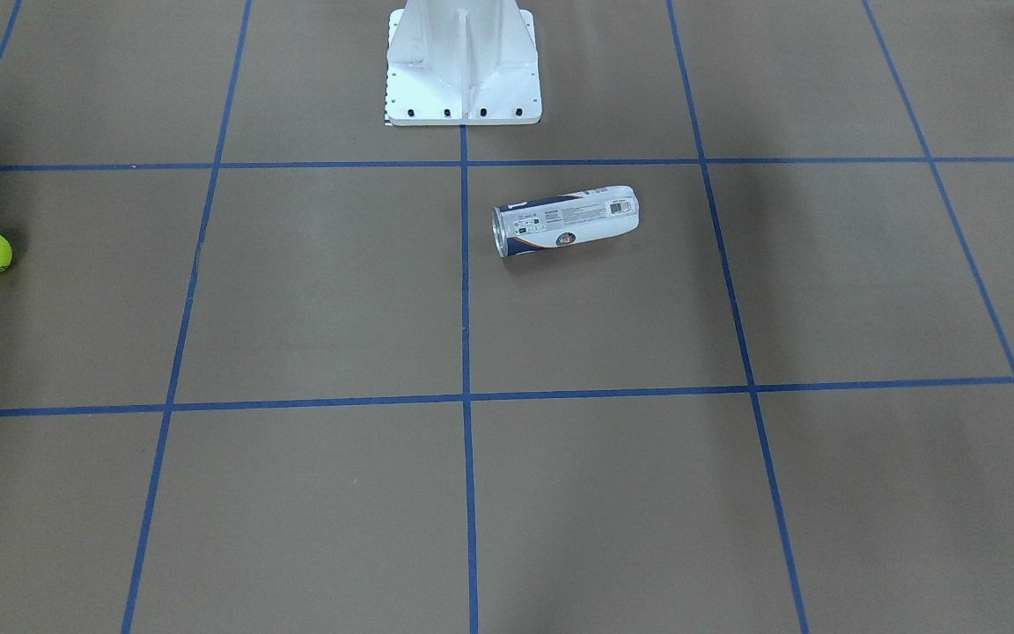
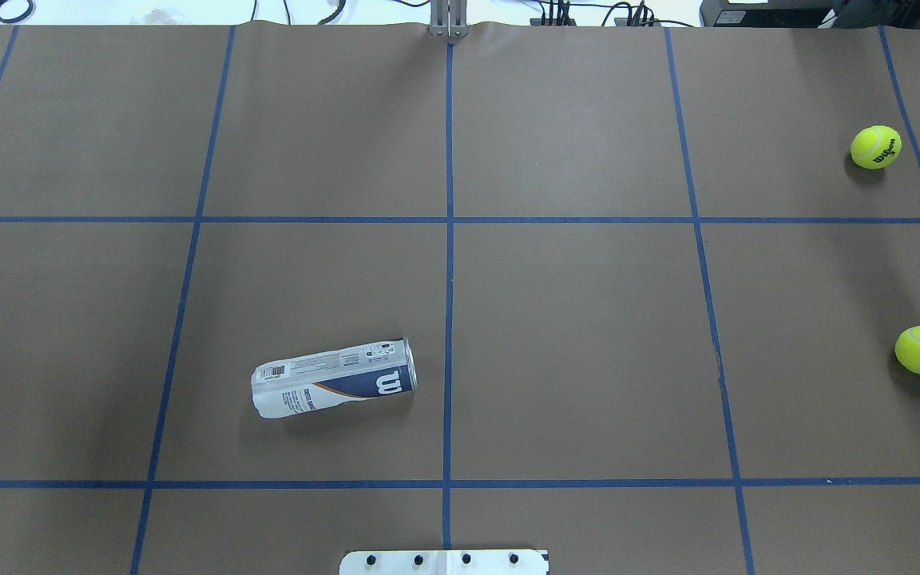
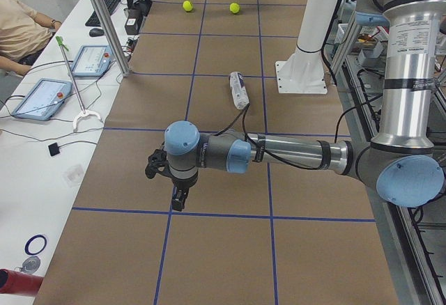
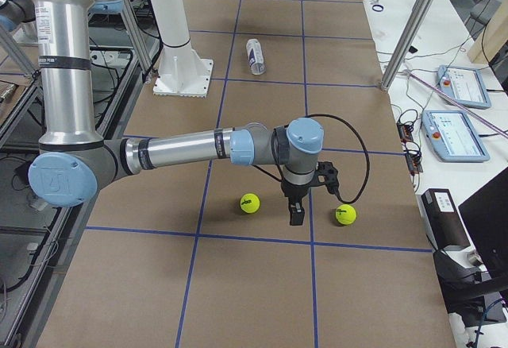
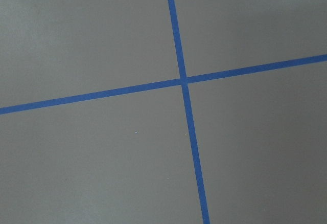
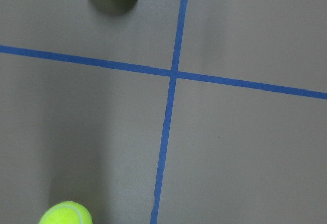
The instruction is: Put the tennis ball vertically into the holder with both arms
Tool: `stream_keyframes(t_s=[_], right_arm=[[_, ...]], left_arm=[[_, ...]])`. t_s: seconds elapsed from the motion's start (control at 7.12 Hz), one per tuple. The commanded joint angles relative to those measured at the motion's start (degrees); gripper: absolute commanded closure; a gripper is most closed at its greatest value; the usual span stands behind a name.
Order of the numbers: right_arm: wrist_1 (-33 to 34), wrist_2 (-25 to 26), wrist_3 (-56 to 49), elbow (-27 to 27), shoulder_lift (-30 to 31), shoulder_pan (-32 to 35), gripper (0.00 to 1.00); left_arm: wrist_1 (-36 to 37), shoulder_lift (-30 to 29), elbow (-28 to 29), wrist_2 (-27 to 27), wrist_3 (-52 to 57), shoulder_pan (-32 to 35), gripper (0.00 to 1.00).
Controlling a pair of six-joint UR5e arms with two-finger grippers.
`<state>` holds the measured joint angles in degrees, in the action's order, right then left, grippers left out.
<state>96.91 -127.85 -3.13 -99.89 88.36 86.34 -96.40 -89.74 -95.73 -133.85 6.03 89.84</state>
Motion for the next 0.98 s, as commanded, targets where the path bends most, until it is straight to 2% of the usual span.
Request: stream_keyframes(t_s=[0.0, 0.14, 0.42, 0.7, 0.84], right_arm=[[0.03, -0.11, 0.14, -0.22, -2.74, -0.04, 0.0], [0.03, -0.11, 0.14, -0.05, -2.66, -0.04, 0.0], [-0.58, -0.2, 0.05, -0.05, -2.66, 0.05, 0.0], [-5.14, -0.29, 0.14, 1.01, -1.17, 0.05, 0.0], [-5.16, -0.38, 0.23, 1.01, -1.08, 0.05, 0.0]], left_arm=[[-12.6, -0.61, 0.28, 0.08, -0.05, -0.02, 0.0], [-17.81, -3.05, 2.37, 0.34, -0.4, -0.19, 0.0], [-18.56, -5.53, 3.45, -0.09, -0.05, -1.93, 0.0], [-21.26, -7.38, 2.75, -1.22, -3.62, -4.92, 0.0], [-25.55, -11.04, 2.75, -0.8, -5.57, -9.55, 0.0]])
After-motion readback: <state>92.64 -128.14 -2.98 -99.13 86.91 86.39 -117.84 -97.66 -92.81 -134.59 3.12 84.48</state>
